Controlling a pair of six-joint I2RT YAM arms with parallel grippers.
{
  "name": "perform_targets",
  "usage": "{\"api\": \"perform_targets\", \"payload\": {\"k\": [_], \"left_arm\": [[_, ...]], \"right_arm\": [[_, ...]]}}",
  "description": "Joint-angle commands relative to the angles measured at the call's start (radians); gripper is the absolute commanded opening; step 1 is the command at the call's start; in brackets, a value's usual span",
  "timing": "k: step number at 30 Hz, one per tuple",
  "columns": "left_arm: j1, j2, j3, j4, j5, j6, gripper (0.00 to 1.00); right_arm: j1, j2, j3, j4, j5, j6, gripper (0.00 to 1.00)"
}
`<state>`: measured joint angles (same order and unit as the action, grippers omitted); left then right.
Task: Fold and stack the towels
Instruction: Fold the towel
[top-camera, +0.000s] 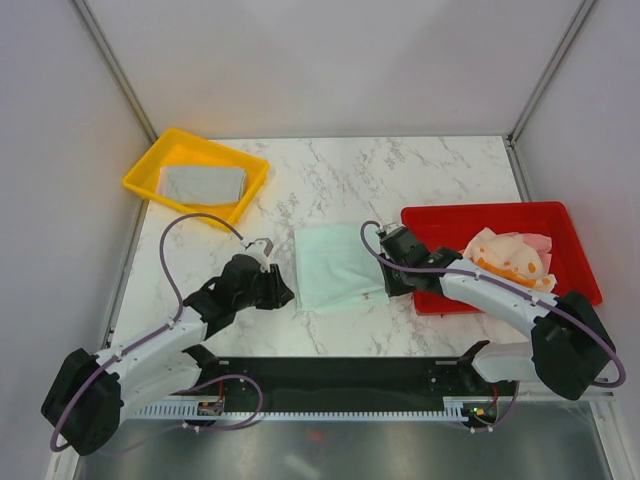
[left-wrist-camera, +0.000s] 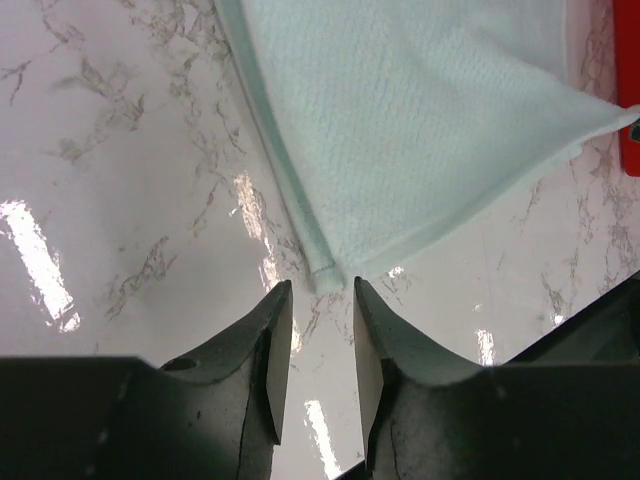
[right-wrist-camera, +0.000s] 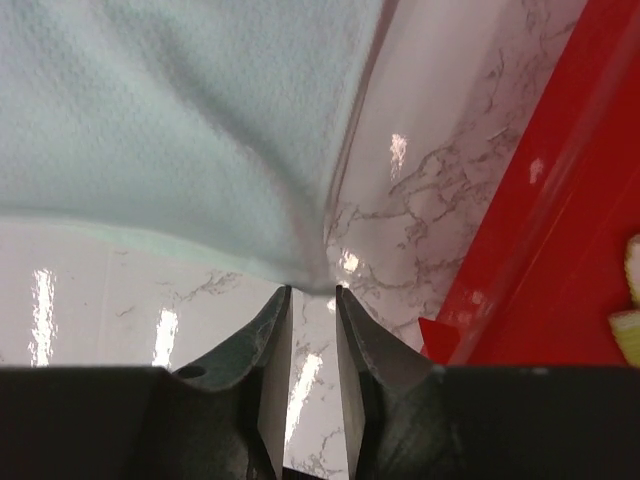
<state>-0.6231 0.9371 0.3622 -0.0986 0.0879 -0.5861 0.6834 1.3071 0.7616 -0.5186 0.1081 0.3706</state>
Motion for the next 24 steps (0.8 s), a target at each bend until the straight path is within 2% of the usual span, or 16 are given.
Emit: {"api": "perform_targets", "payload": {"k": [1,5,9,13,17,24], "left_arm": [[0.002,-0.049,0.057,-0.078,-0.054,-0.014,0.38],[0.002,-0.012,0.102,-0.078,-0.040,-0.011,0.38],[0.002,0.069,0.149,-0.081,0.019,-0.021,0.45],[0.002,0.109,0.112,-0.015,0.023,-0.049,0.49],[0.000,0.245,0.135,-0.023,0.042,-0.060,0.48],[-0.010,0.299,0.141,-0.007,0.033,-0.083,0.47]], "right_arm": [[-0.001,-0.060,0.059,-0.063,0.033,0.048,0.32],[-0.001,-0.065,0.094,-0.066,-0.007,0.050,0.32],[-0.001,-0.057,0.113,-0.069,-0.012,0.044,0.33],[-0.001,-0.008,0.111,-0.023,0.018,0.042,0.33],[0.001,0.060,0.094,0.041,-0.002,0.070,0.30],[0.004,0.067,0.061,0.069,0.024,0.071,0.29]]}}
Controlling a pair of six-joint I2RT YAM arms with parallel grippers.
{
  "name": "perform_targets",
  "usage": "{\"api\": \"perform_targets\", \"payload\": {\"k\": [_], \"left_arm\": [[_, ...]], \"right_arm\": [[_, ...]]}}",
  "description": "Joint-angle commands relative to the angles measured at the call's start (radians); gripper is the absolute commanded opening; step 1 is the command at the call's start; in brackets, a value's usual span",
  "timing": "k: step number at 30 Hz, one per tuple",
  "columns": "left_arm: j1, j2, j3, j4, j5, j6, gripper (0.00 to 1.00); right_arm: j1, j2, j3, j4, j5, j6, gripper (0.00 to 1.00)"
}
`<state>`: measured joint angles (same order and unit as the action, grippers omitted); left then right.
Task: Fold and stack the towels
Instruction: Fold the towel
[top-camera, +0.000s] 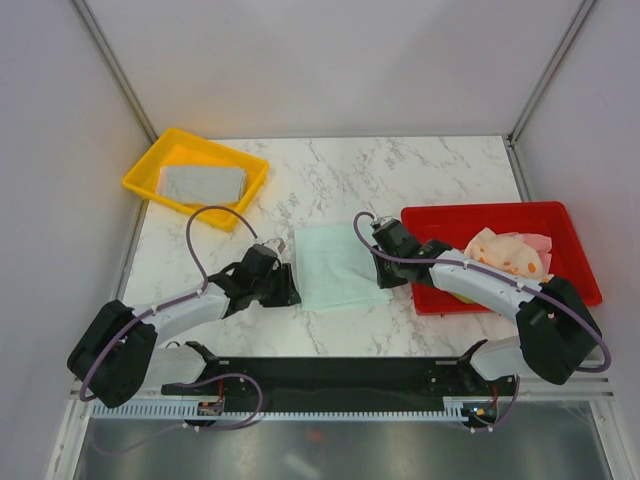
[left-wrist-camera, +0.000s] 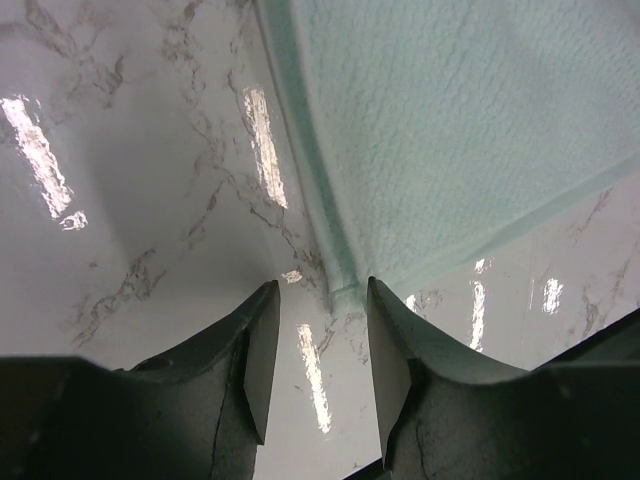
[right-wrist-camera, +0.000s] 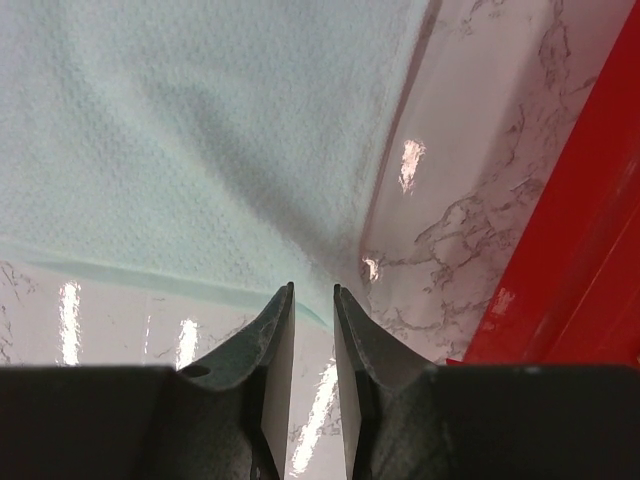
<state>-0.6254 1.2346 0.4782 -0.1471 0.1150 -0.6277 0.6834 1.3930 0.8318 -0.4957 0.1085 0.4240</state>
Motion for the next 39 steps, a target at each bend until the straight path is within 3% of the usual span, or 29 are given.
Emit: {"api": "perform_targets", "payload": {"k": [1,8,19,25,28,31,36,39], "left_arm": [[-0.010,0.002,0.026,0.043,0.006,-0.043,0.47],[-0.031,-0.050,0.028,0.043,-0.026,-0.095,0.45],[-0.086,0.072,0.069,0.054,-0.055,-0.138,0.43],[-0.085,0.104,0.082,0.031,-0.071,-0.136,0.34],[-0.086,0.106,0.089,-0.005,-0.081,-0.127,0.12],[-0.086,0.080,0.114,-0.071,-0.100,-0.112,0.03],[-0.086,0.075,0.188,-0.216,-0.132,-0.052,0.02],[-0.086,0.072,0.154,-0.217,-0.167,-0.067,0.02]], "right_arm": [[0.004,-0.022,-0.013,0.048,0.023,0.015,0.29],[0.002,-0.034,-0.034,0.062,0.020,0.016,0.27],[0.004,-0.034,-0.059,0.083,0.020,0.009,0.26],[0.004,-0.040,-0.062,0.082,0.022,-0.001,0.25],[0.004,-0.043,-0.062,0.080,0.023,-0.002,0.25],[0.004,-0.049,-0.059,0.075,0.025,-0.004,0.25],[0.004,-0.038,-0.043,0.071,0.017,-0.004,0.25],[0.013,-0.031,-0.057,0.083,0.011,0.007,0.25]]}}
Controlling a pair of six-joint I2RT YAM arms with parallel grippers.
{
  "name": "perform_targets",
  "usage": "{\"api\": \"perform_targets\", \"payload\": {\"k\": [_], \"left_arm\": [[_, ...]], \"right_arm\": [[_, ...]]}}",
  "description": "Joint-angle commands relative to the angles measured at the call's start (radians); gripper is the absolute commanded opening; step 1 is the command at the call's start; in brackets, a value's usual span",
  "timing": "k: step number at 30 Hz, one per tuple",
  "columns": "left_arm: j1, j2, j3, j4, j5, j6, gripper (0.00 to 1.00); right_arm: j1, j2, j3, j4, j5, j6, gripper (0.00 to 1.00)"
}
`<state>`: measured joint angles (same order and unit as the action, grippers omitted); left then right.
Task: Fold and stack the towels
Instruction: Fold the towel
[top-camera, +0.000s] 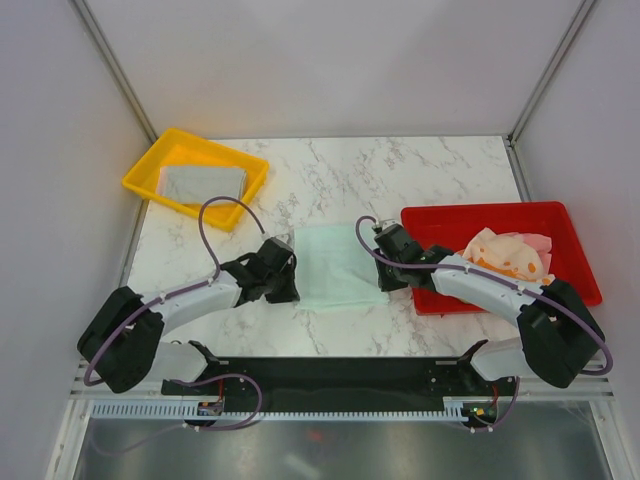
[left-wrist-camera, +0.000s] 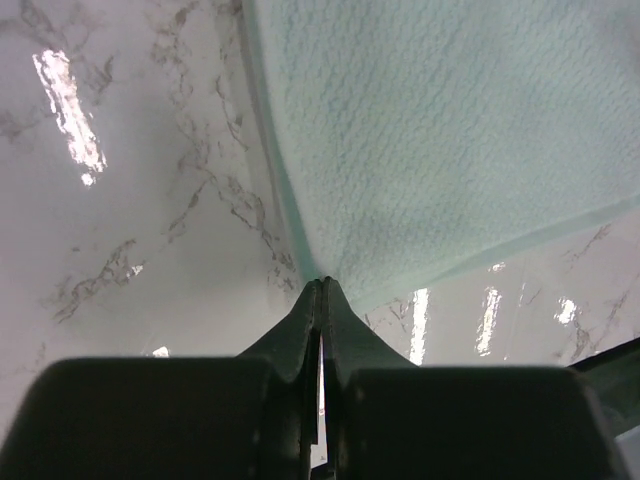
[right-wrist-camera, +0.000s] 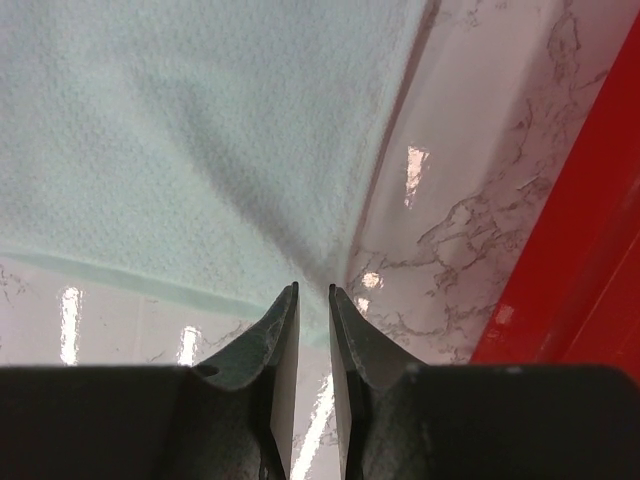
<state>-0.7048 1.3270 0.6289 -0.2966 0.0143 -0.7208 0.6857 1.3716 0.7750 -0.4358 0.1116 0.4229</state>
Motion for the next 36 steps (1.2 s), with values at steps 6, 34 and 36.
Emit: {"api": "perform_targets", "payload": {"k": [6,34,36], "left_arm": [[-0.007,-0.005,-0.041,-0.050,-0.043,0.027,0.02],[0.238,0.119,0.328,0.128,0.256,0.169,0.41],[0.243,0.190,0.365,0.149,0.254,0.178,0.41]], "right_arm": [[0.044,-0.002,-0.072,0.091,-0.015,0.045,0.25],[0.153,-0.060,-0.051,0.049,0.128,0.177,0.25],[0.153,-0.054,-0.004,0.043,0.148,0.159,0.26]]}}
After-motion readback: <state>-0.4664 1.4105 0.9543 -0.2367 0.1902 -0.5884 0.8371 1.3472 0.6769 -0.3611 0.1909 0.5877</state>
